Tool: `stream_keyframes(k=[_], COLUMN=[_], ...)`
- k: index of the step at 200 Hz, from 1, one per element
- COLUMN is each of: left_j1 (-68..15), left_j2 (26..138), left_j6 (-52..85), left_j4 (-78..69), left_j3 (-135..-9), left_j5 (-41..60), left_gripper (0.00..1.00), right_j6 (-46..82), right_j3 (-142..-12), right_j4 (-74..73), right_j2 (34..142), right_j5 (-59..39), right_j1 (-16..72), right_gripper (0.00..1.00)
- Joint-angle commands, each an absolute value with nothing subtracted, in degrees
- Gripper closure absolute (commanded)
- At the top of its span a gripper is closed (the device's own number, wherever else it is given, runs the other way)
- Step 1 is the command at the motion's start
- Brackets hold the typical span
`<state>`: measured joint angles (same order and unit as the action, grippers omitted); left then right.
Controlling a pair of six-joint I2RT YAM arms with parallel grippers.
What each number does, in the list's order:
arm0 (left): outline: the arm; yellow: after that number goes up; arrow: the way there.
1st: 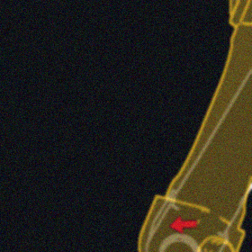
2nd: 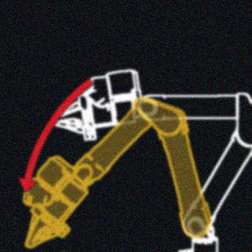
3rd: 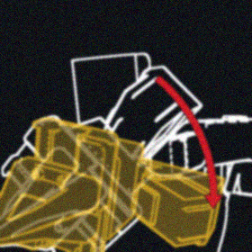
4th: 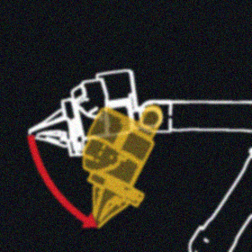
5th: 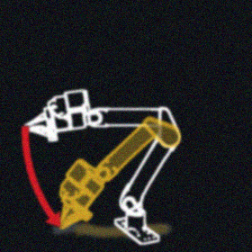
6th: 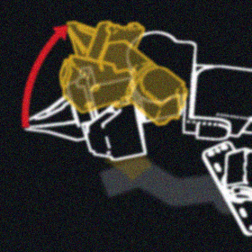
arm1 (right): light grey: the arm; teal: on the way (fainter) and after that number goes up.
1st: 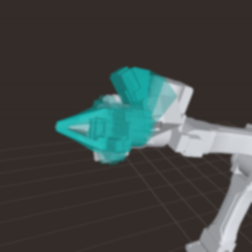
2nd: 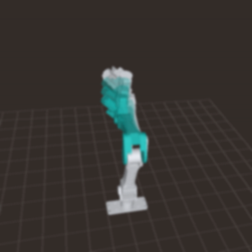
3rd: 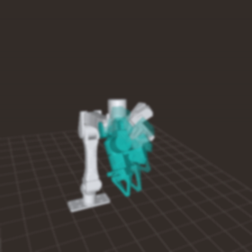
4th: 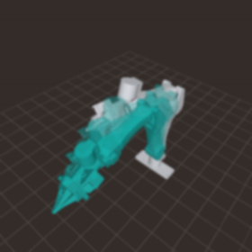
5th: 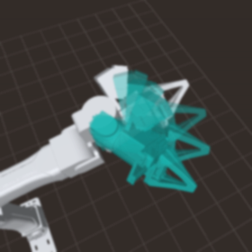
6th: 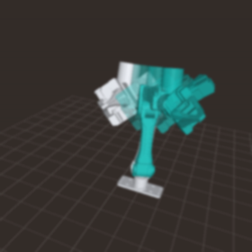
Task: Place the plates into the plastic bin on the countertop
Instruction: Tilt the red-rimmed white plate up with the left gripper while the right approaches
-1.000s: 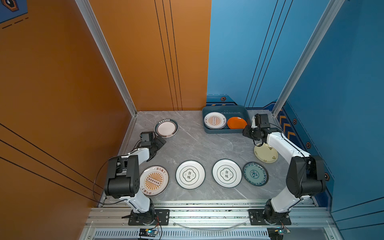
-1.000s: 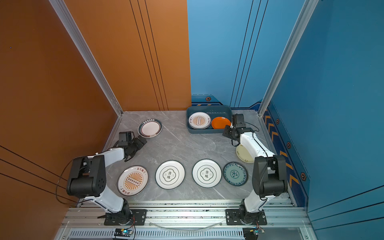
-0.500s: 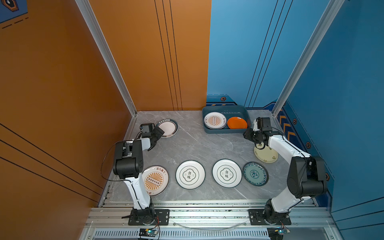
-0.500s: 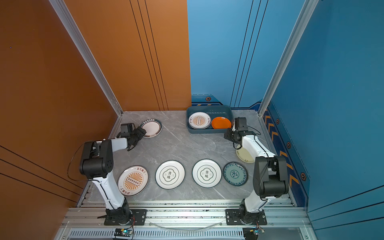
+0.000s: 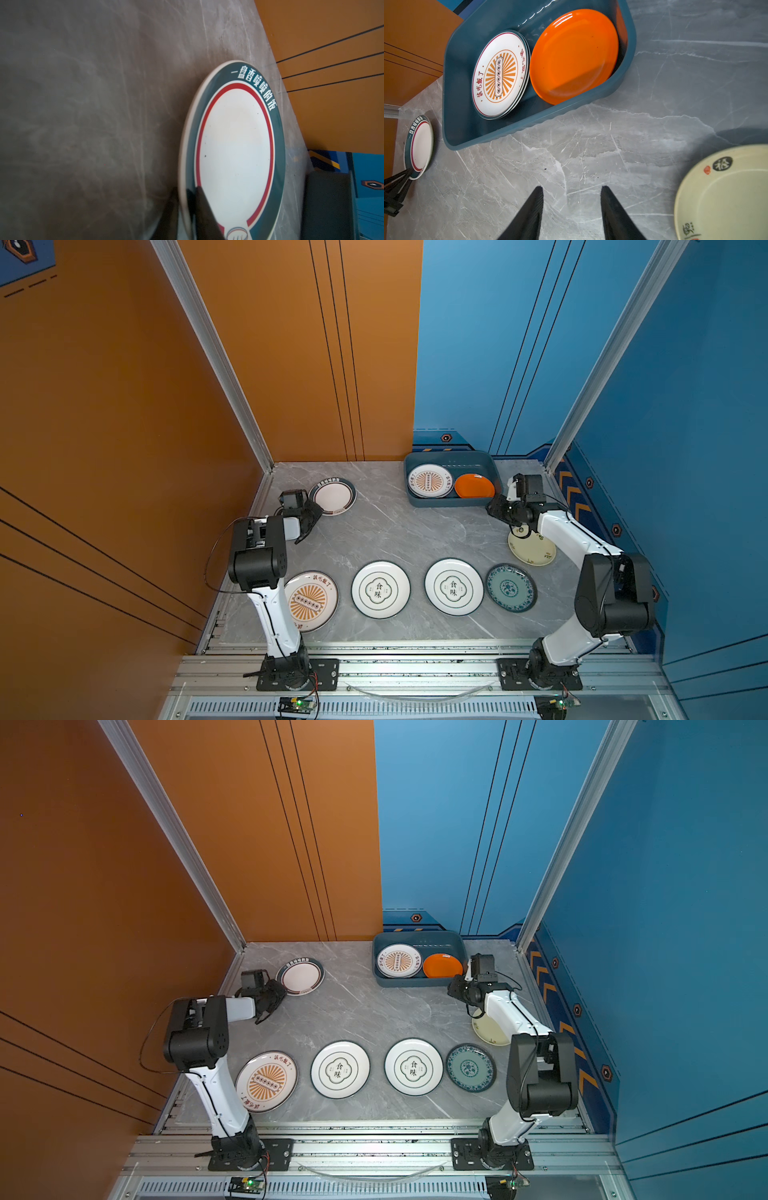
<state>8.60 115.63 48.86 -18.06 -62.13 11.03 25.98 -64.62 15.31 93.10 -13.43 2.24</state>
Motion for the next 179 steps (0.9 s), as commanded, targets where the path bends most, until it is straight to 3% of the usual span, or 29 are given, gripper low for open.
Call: stream_keyframes(k=[1, 6, 79, 179], left_j1=[9.1, 9.1, 9.7, 9.5], left_j2=[117.2, 117.2, 114.5, 94.5], left_j6=[48.0, 47.9, 46.8, 47.8], left_j4=[-16.1, -16.2, -17.7, -23.0], left_j3=[-60.6, -60.6, -56.3, -38.9], left_j5=[12.8, 12.8, 15.3, 27.5], left_gripper=[0.92, 1.0, 1.0, 1.0], right_j6=[27.1, 27.2, 27.6, 34.3], right_j3=[-63.5, -63.6, -62.3, -60.8], right_j4=[14.4, 14.4, 15.2, 4.5], right_j2=[92.7, 92.5, 90.2, 90.1], right_j5=[-13.9, -14.0, -15.3, -34.5], right_j1=[2.6, 2.6, 3.2, 9.7], right_gripper=[0.52, 0.52, 0.51, 0.41])
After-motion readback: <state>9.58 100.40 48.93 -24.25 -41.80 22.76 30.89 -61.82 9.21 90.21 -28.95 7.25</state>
